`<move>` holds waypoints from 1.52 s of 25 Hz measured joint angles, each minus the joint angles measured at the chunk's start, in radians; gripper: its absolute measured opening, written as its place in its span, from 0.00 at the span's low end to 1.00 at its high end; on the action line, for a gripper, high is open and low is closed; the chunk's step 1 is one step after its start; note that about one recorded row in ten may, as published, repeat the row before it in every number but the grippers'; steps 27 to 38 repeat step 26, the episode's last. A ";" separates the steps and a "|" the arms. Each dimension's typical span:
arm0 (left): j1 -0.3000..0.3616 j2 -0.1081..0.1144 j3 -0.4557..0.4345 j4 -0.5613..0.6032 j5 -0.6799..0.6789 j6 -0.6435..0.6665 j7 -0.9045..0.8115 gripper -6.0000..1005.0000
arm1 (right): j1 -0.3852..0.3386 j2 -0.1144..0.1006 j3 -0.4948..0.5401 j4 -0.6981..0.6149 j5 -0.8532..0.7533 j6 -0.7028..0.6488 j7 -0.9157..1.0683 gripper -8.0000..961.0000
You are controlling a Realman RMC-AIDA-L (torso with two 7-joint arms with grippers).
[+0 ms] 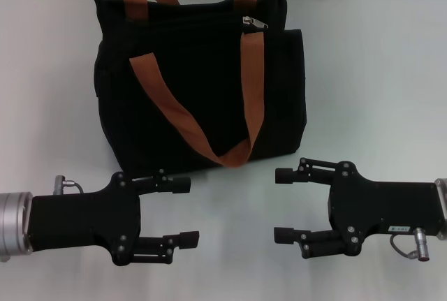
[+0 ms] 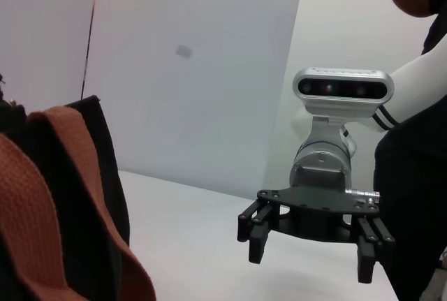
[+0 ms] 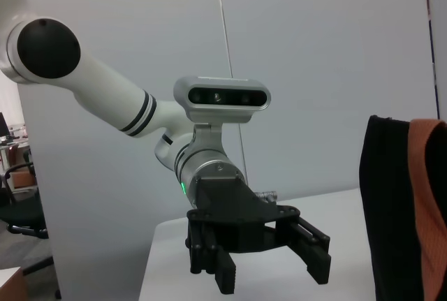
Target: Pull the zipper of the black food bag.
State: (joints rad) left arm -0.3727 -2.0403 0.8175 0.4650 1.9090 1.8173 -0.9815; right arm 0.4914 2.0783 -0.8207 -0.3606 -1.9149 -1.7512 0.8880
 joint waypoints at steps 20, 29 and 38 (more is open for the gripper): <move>0.005 0.003 -0.006 0.000 0.001 0.000 0.001 0.79 | 0.012 0.002 0.000 0.016 0.000 0.003 -0.003 0.86; 0.005 0.003 -0.006 0.000 0.001 0.001 0.001 0.79 | 0.012 0.002 0.000 0.015 0.000 0.003 -0.003 0.86; 0.005 0.003 -0.006 0.000 0.001 0.001 0.001 0.79 | 0.012 0.002 0.000 0.015 0.000 0.003 -0.003 0.86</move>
